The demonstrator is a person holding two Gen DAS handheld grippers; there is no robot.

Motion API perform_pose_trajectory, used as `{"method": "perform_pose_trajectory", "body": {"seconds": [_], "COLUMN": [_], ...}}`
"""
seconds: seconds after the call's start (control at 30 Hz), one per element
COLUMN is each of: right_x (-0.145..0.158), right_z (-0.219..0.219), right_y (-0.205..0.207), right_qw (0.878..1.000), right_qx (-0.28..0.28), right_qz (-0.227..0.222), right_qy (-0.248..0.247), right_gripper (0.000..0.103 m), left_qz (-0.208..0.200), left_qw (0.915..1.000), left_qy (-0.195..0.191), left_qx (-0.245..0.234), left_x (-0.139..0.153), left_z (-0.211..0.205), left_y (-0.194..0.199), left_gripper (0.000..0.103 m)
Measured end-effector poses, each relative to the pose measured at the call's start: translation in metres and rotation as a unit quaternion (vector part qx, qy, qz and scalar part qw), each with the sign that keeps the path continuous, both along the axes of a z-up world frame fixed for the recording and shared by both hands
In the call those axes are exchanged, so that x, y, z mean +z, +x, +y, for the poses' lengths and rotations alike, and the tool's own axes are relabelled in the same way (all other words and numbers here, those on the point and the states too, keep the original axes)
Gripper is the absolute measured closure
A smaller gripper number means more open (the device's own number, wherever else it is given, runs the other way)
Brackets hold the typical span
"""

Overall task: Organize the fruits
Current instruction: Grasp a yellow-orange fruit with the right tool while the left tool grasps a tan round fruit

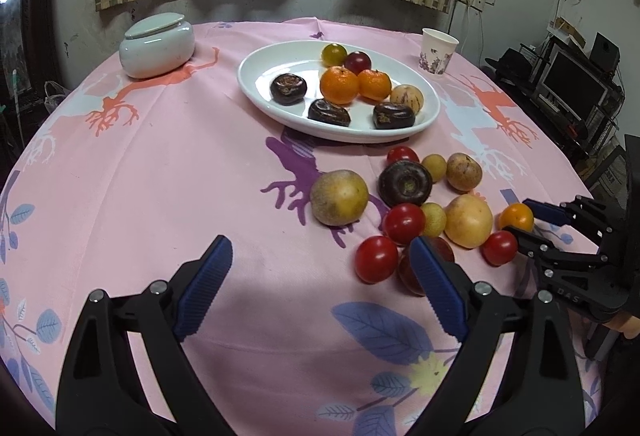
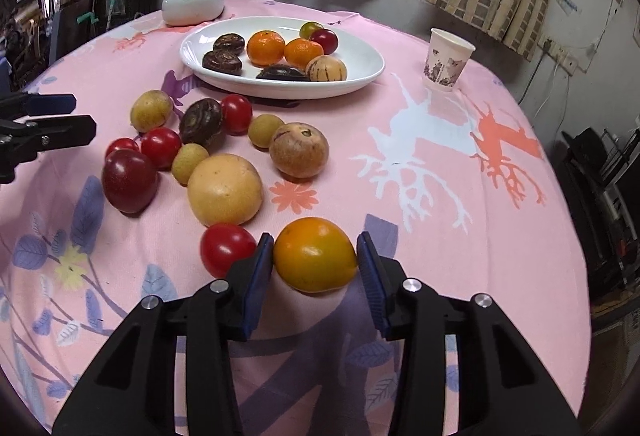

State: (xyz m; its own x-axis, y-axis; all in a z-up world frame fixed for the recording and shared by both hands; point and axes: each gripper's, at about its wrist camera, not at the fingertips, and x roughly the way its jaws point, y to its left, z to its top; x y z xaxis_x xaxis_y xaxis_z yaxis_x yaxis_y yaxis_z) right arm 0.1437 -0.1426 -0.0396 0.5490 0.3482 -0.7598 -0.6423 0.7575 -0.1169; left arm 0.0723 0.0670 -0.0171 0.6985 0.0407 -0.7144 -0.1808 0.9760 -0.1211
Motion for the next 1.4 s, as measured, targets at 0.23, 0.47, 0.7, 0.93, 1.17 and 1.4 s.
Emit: {"method": "perform_pose_trajectory", "body": {"seconds": [0.23, 0.47, 0.7, 0.93, 1.17, 1.4], "right_x": [0.018, 0.021, 0.020, 0.021, 0.019, 0.019], "right_z": [-0.001, 0.003, 0.001, 0.000, 0.000, 0.000], "right_y": [-0.011, -0.019, -0.016, -0.015, -0.013, -0.013], "right_qw": [0.999, 0.999, 0.999, 0.999, 0.999, 0.999], "right_qx": [0.009, 0.030, 0.030, 0.030, 0.027, 0.027], "right_qz": [-0.007, -0.003, 0.011, 0.011, 0.011, 0.010], "right_qy": [0.032, 0.035, 0.041, 0.042, 0.039, 0.038], "right_gripper": [0.060, 0.060, 0.060, 0.060, 0.060, 0.060], "left_qz": [0.017, 0.071, 0.068, 0.077, 0.053, 0.039], "left_qw": [0.9996, 0.9960, 0.9975, 0.9969, 0.9984, 0.9984], "left_qy": [0.008, 0.045, 0.019, -0.003, 0.013, 0.019], "left_qx": [0.021, -0.030, -0.006, -0.016, -0.011, -0.037], "left_x": [0.004, -0.008, -0.014, -0.030, -0.033, -0.031], "left_z": [0.012, -0.006, 0.004, 0.007, 0.004, -0.004], "left_y": [0.007, 0.037, 0.056, 0.069, 0.072, 0.073], "left_gripper": [0.011, 0.011, 0.011, 0.041, 0.038, 0.062]}}
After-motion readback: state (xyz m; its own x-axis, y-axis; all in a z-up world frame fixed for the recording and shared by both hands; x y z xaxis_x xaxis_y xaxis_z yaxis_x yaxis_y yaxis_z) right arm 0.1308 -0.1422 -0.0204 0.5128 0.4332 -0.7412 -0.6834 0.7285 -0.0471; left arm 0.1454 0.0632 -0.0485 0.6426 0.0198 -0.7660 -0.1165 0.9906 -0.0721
